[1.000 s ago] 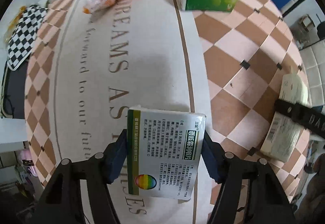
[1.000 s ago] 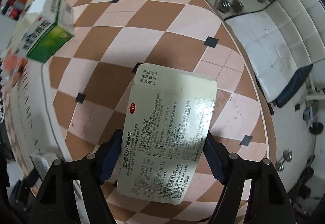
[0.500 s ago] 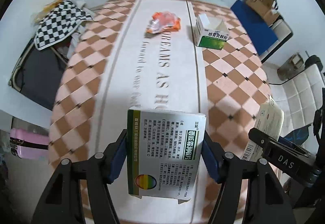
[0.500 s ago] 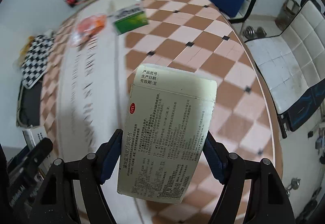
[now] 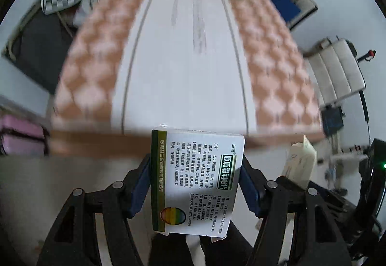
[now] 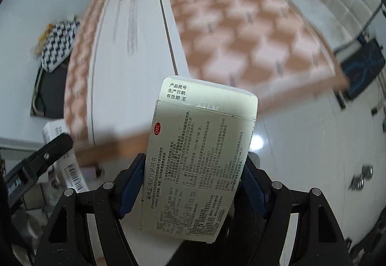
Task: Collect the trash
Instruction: 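Carry both boxes to the trash bin and open both tools to drop them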
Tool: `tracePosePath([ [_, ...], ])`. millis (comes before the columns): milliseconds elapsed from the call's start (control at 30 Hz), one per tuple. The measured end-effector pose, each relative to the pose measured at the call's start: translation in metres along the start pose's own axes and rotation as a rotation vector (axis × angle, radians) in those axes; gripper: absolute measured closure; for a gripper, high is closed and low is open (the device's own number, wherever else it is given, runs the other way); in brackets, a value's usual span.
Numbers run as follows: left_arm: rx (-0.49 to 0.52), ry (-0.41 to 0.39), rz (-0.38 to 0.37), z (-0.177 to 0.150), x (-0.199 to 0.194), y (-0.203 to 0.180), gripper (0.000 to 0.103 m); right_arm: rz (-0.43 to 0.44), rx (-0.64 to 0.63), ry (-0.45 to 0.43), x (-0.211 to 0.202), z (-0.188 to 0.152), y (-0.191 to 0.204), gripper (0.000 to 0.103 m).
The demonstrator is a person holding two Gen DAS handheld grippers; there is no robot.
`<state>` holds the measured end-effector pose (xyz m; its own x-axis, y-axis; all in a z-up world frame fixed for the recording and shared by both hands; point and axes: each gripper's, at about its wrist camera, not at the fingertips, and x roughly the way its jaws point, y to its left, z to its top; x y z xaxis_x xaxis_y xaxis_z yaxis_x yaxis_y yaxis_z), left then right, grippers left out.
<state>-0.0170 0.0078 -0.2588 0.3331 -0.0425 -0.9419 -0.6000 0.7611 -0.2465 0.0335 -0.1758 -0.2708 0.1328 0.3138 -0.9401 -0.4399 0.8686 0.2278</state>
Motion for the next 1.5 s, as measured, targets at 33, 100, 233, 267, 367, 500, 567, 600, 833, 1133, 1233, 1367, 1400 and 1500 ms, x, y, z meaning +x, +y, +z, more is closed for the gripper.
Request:
tracePosePath([
  [33,-0.015,0.047,-0.023,-0.016,0.013,0.004,0.039,0.0,0.0,0.029,0.007,-0.017,-0.005,0.026],
  [100,-0.039,0.108,-0.056,-0.035,0.034,0.009,0.039,-0.005,0.001,0.081,0.026,-0.047,-0.017,0.026],
  [233,-0.092,0.19,-0.078,-0.069,0.092,0.019,0.039,-0.008,0.046,0.185,0.083,-0.087,-0.052,0.026],
  [267,-0.098,0.204,-0.076,-0.073,0.107,0.021,0.039,-0.011,0.056,0.199,0.098,-0.092,-0.059,0.026],
  [367,-0.128,0.243,-0.091,-0.082,0.169,0.028,0.038,-0.022,0.07,0.231,0.154,-0.104,-0.083,0.026],
  [500,-0.196,0.283,-0.112,-0.085,0.257,0.044,0.037,-0.046,0.08,0.246,0.239,-0.107,-0.111,0.026],
  [567,-0.216,0.307,-0.117,-0.085,0.304,0.053,0.037,-0.05,0.077,0.254,0.274,-0.105,-0.119,0.026],
  [600,-0.221,0.316,-0.115,-0.084,0.322,0.058,0.037,-0.049,0.071,0.252,0.297,-0.103,-0.122,0.026],
  [833,-0.239,0.361,-0.027,-0.089,0.409,0.098,0.005,-0.044,-0.007,0.299,0.417,-0.089,-0.125,0.025],
  [1133,-0.178,0.247,0.185,-0.105,0.388,0.113,0.005,0.003,-0.1,0.327,0.471,-0.095,-0.122,0.0],
  [1233,-0.148,0.239,0.221,-0.114,0.376,0.108,0.005,-0.011,-0.124,0.316,0.462,-0.095,-0.118,0.0],
  [1367,-0.124,0.24,0.24,-0.125,0.355,0.099,0.005,-0.066,-0.156,0.303,0.438,-0.099,-0.116,0.0],
  [1400,-0.119,0.24,0.241,-0.125,0.353,0.095,0.005,-0.08,-0.166,0.297,0.433,-0.097,-0.115,0.0],
  [1500,-0.102,0.243,0.251,-0.13,0.345,0.087,0.005,-0.132,-0.185,0.275,0.411,-0.098,-0.112,0.0],
])
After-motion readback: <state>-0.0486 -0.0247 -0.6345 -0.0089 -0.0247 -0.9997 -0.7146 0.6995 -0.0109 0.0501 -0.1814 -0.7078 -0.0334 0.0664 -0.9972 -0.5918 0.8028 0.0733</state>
